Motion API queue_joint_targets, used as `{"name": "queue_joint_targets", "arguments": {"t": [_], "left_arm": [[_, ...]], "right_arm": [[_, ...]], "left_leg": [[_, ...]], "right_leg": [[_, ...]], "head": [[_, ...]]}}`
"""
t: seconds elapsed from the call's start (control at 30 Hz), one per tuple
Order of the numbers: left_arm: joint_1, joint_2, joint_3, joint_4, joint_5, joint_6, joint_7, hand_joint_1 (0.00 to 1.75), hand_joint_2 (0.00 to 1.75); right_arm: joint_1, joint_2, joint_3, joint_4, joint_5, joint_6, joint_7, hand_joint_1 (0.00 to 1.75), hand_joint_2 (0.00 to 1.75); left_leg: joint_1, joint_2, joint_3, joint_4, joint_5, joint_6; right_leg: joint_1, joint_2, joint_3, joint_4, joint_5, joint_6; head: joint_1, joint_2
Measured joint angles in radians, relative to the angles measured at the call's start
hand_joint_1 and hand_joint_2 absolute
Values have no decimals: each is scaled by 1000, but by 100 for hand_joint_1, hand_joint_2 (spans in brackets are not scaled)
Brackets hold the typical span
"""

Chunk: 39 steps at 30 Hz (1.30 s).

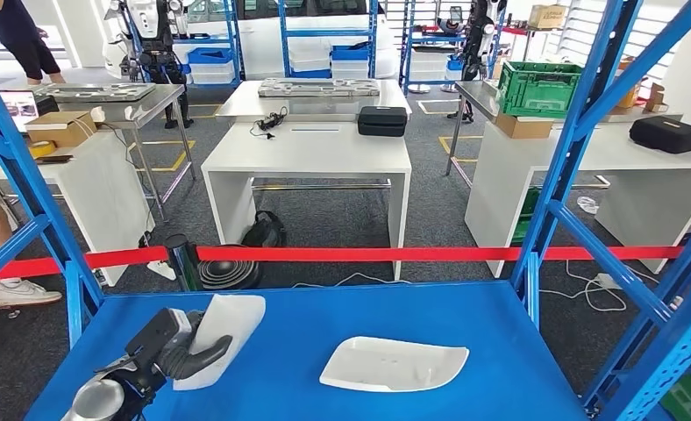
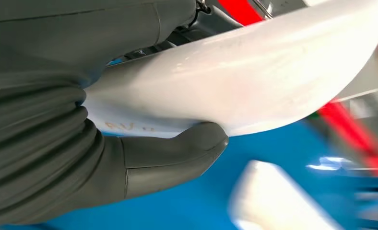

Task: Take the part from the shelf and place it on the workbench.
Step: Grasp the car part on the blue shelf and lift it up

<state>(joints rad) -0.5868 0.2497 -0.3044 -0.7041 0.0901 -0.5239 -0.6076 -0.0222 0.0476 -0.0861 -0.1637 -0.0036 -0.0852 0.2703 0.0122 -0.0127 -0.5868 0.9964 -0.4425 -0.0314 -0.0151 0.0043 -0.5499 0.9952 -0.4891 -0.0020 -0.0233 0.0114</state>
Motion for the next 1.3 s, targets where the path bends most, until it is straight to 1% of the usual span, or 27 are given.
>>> {"name": "queue_joint_targets", "arguments": {"t": [0.07,0.13,0.2,0.3,0.43,0.53,0.6,0.8,0.97,1.17,1.23,1.3], "left_arm": [[50,-40,51,-78,104,-10,60,175,175],[116,-79,90,-186,227,-19,126,175,175],[179,-115,119,-299,340,-22,186,175,175],[251,-158,148,-433,491,-10,260,175,175],[322,-201,178,-559,700,51,382,175,175],[355,-213,188,-618,809,70,440,175,175],[366,-214,191,-640,845,71,455,175,175],[379,-215,195,-667,874,69,473,175,175],[400,-219,197,-661,985,47,530,175,175],[445,-220,197,-582,1110,21,618,175,175],[463,-220,197,-541,1134,19,639,175,175],[480,-220,195,-499,1148,16,655,175,175]], "right_arm": [[1,2,-4,0,-1,-4,0,0,0],[2,3,-9,0,-1,-6,0,0,0],[3,4,-14,0,0,-8,0,0,0],[2,5,-16,0,0,-11,0,0,0],[3,11,-21,0,1,-14,0,0,0],[3,14,-22,0,3,-18,0,0,0],[3,16,-22,0,5,-18,0,0,0],[3,17,-22,0,8,-18,0,0,0],[3,20,-23,0,14,-19,0,0,0],[3,28,-23,0,19,-24,0,0,0],[3,31,-23,0,21,-26,0,0,0],[3,33,-23,0,25,-26,0,0,0]], "left_leg": [[-1,2,0,0,0,0],[-2,3,0,0,-1,0],[-2,3,0,0,-2,1],[-2,3,-1,0,-3,0],[-2,3,0,0,-3,-1],[-2,3,0,0,-3,-1],[-2,3,0,0,-3,-1],[-2,3,0,0,-3,-1],[-2,3,-1,1,-4,0],[-6,3,-1,5,-10,8],[-9,3,-1,7,-13,12],[-12,3,-1,9,-13,17]], "right_leg": [[-1,1,-1,0,0,0],[-1,2,-1,0,0,0],[-1,2,-1,0,0,0],[-1,2,-1,0,-1,1],[-1,2,-1,0,-2,1],[0,2,-1,0,-2,1],[0,2,-1,0,-2,1],[0,2,-1,0,-2,1],[-1,2,-1,-1,-2,1],[-8,2,1,-1,-5,7],[-11,2,2,-2,-6,10],[-13,2,3,-3,-4,17]], "head": [[0,0],[0,0],[0,0],[0,0],[0,0],[0,0],[0,0],[0,0],[0,0],[0,0],[0,0],[-1,0]]}}
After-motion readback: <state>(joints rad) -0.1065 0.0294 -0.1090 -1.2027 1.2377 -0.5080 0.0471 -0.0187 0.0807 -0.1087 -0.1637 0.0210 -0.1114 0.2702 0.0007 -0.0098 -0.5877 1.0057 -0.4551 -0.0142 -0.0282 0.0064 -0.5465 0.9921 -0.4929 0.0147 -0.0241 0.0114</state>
